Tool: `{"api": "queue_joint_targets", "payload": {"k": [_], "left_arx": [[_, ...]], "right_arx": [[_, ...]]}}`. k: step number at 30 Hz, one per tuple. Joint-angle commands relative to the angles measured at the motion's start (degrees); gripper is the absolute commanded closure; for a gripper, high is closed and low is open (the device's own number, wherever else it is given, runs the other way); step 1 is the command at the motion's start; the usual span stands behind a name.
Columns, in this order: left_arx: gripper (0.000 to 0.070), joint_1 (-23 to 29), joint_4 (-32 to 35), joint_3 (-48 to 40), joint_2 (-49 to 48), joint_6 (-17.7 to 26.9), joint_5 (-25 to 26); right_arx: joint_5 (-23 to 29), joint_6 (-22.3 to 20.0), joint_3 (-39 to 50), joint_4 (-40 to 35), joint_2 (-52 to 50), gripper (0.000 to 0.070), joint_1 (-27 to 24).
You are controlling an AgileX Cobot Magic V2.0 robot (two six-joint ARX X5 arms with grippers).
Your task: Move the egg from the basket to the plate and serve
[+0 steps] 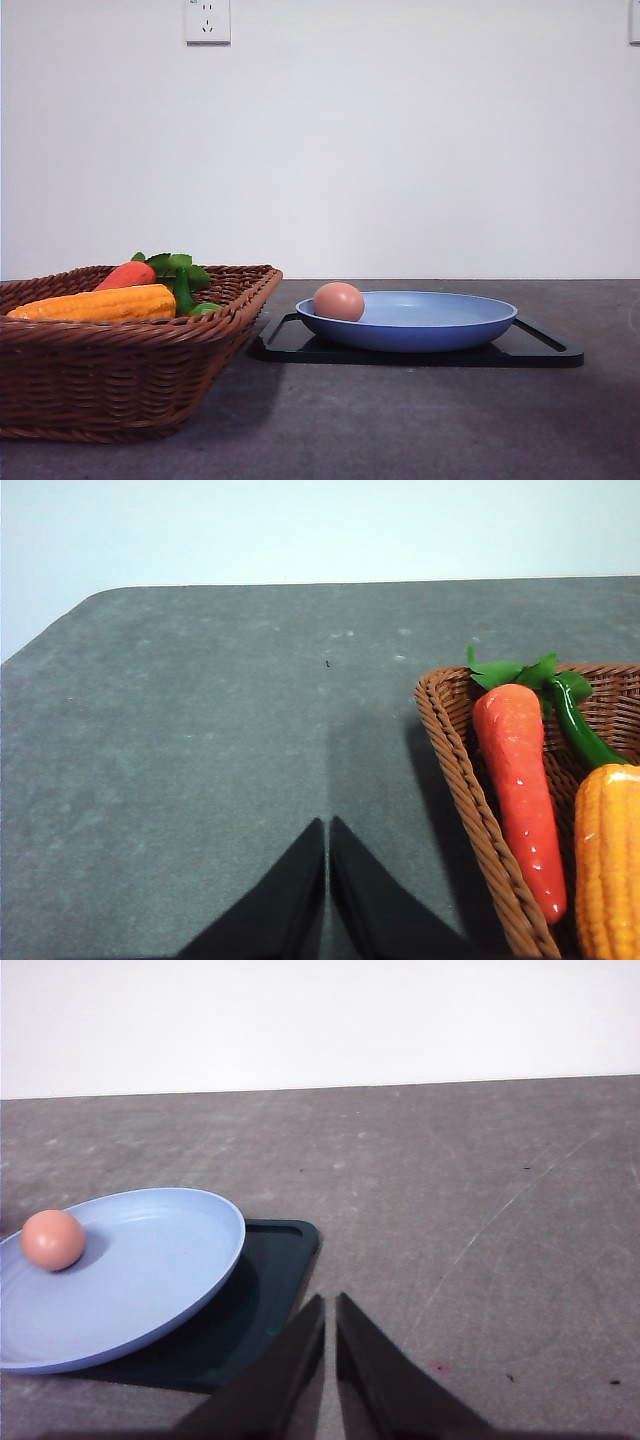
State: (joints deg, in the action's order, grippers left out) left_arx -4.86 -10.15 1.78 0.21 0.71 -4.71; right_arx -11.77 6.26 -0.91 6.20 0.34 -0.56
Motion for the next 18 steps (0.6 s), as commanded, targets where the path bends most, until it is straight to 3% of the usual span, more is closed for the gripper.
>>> {"api": "queue_joint_targets", "payload": {"k": [1, 18], "left_arx": [[0.0700, 0.1, -0.2, -1.6, 0.0, 0.3, 0.0], [0.0700, 0.1, -0.2, -1.6, 0.0, 0.3, 0.0]], "right_arx": [[0.2, 0.6, 0.3, -0.6, -0.1, 0.0700, -0.1], [0.2, 0.6, 0.3, -0.6, -0.1, 0.0700, -0.1]]}}
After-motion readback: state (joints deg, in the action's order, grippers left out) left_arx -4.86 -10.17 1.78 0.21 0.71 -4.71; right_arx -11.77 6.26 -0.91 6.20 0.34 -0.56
